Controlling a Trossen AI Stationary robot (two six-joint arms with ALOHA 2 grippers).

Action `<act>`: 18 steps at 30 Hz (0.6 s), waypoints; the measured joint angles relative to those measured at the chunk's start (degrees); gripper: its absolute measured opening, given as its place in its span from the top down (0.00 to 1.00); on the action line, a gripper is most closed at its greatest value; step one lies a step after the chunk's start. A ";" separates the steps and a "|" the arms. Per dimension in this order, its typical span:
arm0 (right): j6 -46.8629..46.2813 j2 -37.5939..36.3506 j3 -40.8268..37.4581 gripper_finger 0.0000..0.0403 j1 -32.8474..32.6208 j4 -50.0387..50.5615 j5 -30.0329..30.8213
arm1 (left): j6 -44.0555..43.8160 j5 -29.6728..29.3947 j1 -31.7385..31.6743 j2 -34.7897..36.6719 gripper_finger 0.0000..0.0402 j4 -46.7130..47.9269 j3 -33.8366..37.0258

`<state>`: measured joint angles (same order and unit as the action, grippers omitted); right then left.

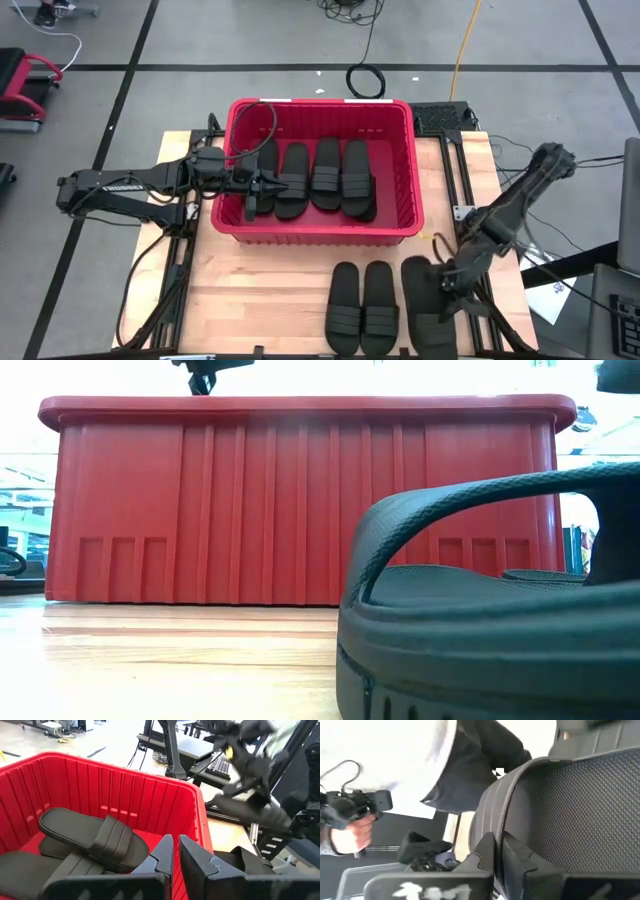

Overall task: Pick and place slides into bin
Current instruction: Put the black slide into the red bin

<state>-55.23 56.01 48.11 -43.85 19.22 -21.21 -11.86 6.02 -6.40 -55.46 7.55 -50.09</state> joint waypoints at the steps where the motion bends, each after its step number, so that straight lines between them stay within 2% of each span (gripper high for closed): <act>1: 1.52 -0.20 2.68 0.99 0.82 3.42 0.04 | 0.26 0.00 0.00 0.00 0.94 0.00 0.01; 5: 9.19 0.09 13.73 0.99 6.02 17.36 2.49 | 1.45 0.04 0.01 0.00 0.94 0.00 0.01; 10: 18.03 3.29 27.14 0.99 15.76 29.72 6.08 | 1.66 0.07 0.00 0.00 0.94 0.00 0.01; 15: 30.41 11.53 39.83 0.99 27.76 49.00 1.21 | 2.12 0.08 0.00 -0.01 0.94 0.48 0.01; 18: 40.39 16.61 45.53 0.99 35.62 56.89 -1.61 | 4.18 0.11 -0.01 0.00 0.94 0.38 0.01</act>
<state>-14.85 72.62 93.64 -8.23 76.11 -22.82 -7.68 6.13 -6.41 -55.46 7.93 -50.09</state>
